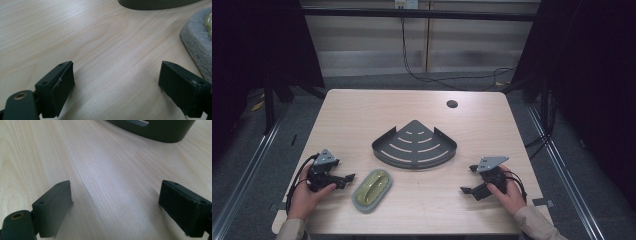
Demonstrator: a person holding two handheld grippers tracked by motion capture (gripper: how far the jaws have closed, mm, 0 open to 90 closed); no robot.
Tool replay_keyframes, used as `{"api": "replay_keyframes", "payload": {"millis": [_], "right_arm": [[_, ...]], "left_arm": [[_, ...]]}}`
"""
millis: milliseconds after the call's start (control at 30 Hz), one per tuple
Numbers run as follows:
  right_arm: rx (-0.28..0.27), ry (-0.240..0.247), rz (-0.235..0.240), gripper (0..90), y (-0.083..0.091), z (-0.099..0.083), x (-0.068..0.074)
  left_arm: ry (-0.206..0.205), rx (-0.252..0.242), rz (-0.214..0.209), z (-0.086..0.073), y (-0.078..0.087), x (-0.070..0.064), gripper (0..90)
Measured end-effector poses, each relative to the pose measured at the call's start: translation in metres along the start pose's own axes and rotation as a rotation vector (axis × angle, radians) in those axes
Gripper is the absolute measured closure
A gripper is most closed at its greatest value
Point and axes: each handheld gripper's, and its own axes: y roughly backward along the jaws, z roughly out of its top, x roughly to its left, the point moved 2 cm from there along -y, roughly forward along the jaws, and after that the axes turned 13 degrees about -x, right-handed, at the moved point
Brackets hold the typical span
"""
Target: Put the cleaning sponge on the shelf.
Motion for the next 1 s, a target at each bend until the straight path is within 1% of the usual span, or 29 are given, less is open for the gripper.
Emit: {"api": "replay_keyframes", "payload": {"millis": [133, 200, 267, 300, 333, 367, 400, 433, 467, 533, 567, 667, 733, 800, 833, 867, 933, 967, 1000], "right_arm": [[0.001, 0.0, 0.001, 10.6, 0.0, 0.0, 0.0], [0.001, 0.0, 0.001, 10.6, 0.0, 0.0, 0.0], [0.001, 0.001, 0.001, 10.6, 0.0, 0.0, 0.0], [0.001, 0.0, 0.001, 10.6, 0.0, 0.0, 0.0], [0.001, 0.001, 0.001, 10.6, 0.0, 0.0, 0.0], [0.001, 0.0, 0.001, 10.6, 0.0, 0.0, 0.0], [0.001, 0.0, 0.001, 10.6, 0.0, 0.0, 0.0], [0.001, 0.0, 0.001, 10.6, 0.0, 0.0, 0.0], [0.001, 0.0, 0.001, 10.6, 0.0, 0.0, 0.0], [0.001, 0.002, 0.001, 10.6, 0.0, 0.0, 0.0], [0.001, 0.0, 0.001, 10.6, 0.0, 0.0, 0.0], [0.002, 0.001, 0.001, 10.6, 0.0, 0.0, 0.0], [0.002, 0.001, 0.001, 10.6, 0.0, 0.0, 0.0], [0.002, 0.001, 0.001, 10.6, 0.0, 0.0, 0.0], [0.002, 0.001, 0.001, 10.6, 0.0, 0.0, 0.0], [0.002, 0.001, 0.001, 10.6, 0.0, 0.0, 0.0], [0.002, 0.001, 0.001, 10.6, 0.0, 0.0, 0.0], [0.002, 0.001, 0.001, 10.6, 0.0, 0.0, 0.0], [0.002, 0.001, 0.001, 10.6, 0.0, 0.0, 0.0]], "left_arm": [[0.008, 0.005, 0.003, 0.0, 0.0, -0.001, 13.1], [0.016, 0.036, 0.012, 0.003, 0.001, -0.001, 14.0], [0.031, 0.092, 0.041, 0.008, 0.001, -0.001, 15.7], [0.042, 0.131, 0.052, 0.011, 0.001, -0.002, 15.8], [0.061, 0.156, 0.066, 0.013, 0.001, -0.003, 17.0], [0.082, 0.194, 0.072, 0.017, 0.001, -0.004, 18.5], [0.096, 0.208, 0.073, 0.019, 0.002, -0.004, 19.0], [0.098, 0.235, 0.067, 0.022, 0.003, -0.004, 19.3], [0.113, 0.258, 0.064, 0.026, 0.005, -0.005, 20.1], [0.12, 0.276, 0.073, 0.033, 0.009, -0.006, 20.3], [0.123, 0.29, 0.068, 0.038, 0.011, -0.007, 20.3], [0.099, 0.342, 0.062, 0.054, 0.017, -0.011, 20.4], [0.096, 0.363, 0.052, 0.064, 0.019, -0.015, 20.7], [0.1, 0.385, 0.036, 0.073, 0.019, -0.02, 20.9], [0.095, 0.4, 0.025, 0.078, 0.019, -0.023, 21.0], [0.104, 0.411, 0.019, 0.081, 0.019, -0.025, 21.4], [0.105, 0.431, 0.008, 0.087, 0.017, -0.031, 21.7], [0.095, 0.447, 0.001, 0.09, 0.017, -0.033, 21.9], [0.096, 0.456, -0.001, 0.093, 0.016, -0.035, 22.1]]}}
